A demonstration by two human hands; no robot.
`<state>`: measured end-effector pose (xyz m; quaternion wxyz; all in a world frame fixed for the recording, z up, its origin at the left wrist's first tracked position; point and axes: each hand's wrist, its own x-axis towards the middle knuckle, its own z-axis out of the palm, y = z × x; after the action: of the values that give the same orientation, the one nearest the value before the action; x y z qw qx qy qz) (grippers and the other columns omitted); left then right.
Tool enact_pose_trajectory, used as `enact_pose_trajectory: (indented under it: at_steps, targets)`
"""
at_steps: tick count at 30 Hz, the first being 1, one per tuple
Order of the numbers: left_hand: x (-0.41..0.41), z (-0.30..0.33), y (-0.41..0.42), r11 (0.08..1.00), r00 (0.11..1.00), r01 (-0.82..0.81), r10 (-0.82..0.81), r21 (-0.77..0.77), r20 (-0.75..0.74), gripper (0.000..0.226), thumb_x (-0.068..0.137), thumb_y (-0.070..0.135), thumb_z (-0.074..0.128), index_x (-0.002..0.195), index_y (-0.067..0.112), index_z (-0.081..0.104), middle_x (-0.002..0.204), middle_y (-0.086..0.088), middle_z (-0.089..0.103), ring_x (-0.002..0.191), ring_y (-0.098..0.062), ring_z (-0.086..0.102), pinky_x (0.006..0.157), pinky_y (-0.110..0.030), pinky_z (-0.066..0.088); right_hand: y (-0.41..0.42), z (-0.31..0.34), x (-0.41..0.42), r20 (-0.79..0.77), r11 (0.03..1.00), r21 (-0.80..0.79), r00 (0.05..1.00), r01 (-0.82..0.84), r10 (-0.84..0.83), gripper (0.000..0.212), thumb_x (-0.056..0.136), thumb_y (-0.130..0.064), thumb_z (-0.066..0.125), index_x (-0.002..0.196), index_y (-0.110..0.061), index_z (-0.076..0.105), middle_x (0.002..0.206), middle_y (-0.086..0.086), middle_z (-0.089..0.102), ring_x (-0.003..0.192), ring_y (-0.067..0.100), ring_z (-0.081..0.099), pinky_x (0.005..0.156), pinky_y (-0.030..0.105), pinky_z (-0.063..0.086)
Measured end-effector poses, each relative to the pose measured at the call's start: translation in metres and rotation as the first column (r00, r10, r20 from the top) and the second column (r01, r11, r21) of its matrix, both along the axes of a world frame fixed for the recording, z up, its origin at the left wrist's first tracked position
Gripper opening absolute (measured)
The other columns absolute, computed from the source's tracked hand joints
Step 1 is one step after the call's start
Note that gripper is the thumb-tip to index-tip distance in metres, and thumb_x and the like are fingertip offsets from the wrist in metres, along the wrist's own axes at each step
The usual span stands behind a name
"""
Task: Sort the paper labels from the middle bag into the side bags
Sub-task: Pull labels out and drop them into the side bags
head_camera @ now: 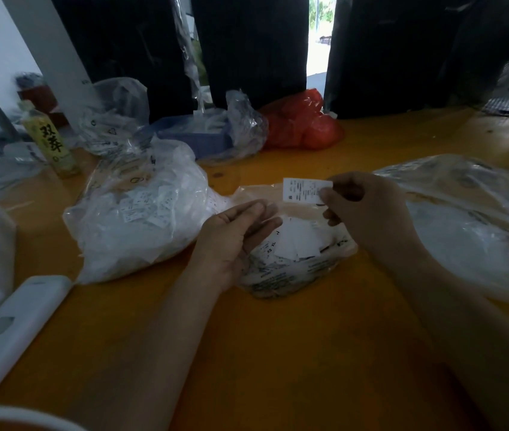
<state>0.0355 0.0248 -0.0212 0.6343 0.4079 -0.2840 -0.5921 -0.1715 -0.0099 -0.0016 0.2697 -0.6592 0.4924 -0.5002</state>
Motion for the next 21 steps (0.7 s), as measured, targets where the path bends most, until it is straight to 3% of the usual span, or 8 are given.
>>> enact_pose_trajectory:
  at_steps: [4,10,18,21]
  targets:
    - [-0.0001,0.0003,-0.0010,1.000,1.000,-0.021,0.021,0.010,-0.016,0.017,0.094,0.006,0.071,0.107,-0.004,0.073,0.101,-0.020,0.080,0.093,-0.030,0.080,0.072,-0.026,0.064,0.0003,0.0009,0.0011,0.106,0.999,0.019,0.993,-0.049,0.046,0.018,0.094,-0.028,0.071,0.109,-0.018,0.069,0.078,-0.010,0.075,0.070,0.007,0.073,0.071,0.030,0.061]
    - [-0.0002,0.0002,-0.0020,0.999,0.998,-0.031,0.032,0.016,-0.045,0.013,0.092,0.006,0.074,0.100,-0.004,0.076,0.101,-0.022,0.079,0.091,-0.030,0.080,0.071,-0.026,0.064,0.0016,-0.0038,0.0056,-0.002,0.998,-0.007,0.998,-0.058,0.058,0.008,0.094,-0.028,0.071,0.100,-0.023,0.070,0.076,-0.012,0.074,0.067,0.001,0.072,0.062,0.017,0.057]
    - [-0.0002,0.0008,-0.0009,1.000,0.998,-0.025,0.025,0.001,-0.056,0.031,0.084,0.010,0.080,0.108,-0.008,0.073,0.107,-0.025,0.078,0.093,-0.030,0.080,0.072,-0.025,0.064,0.0034,-0.0057,0.0093,-0.082,0.997,0.004,0.994,-0.076,0.076,0.009,0.093,-0.024,0.072,0.101,-0.021,0.071,0.077,-0.009,0.074,0.067,0.001,0.071,0.071,0.029,0.061]
    - [-0.0004,0.0005,0.0003,0.999,0.999,-0.021,0.020,-0.024,-0.041,0.040,0.074,0.013,0.084,0.108,-0.005,0.073,0.104,-0.022,0.079,0.092,-0.028,0.080,0.072,-0.025,0.063,0.0039,-0.0062,0.0096,-0.093,0.996,-0.001,0.992,-0.084,0.084,0.008,0.093,-0.024,0.072,0.101,-0.022,0.071,0.076,-0.010,0.074,0.067,0.000,0.071,0.071,0.026,0.061]
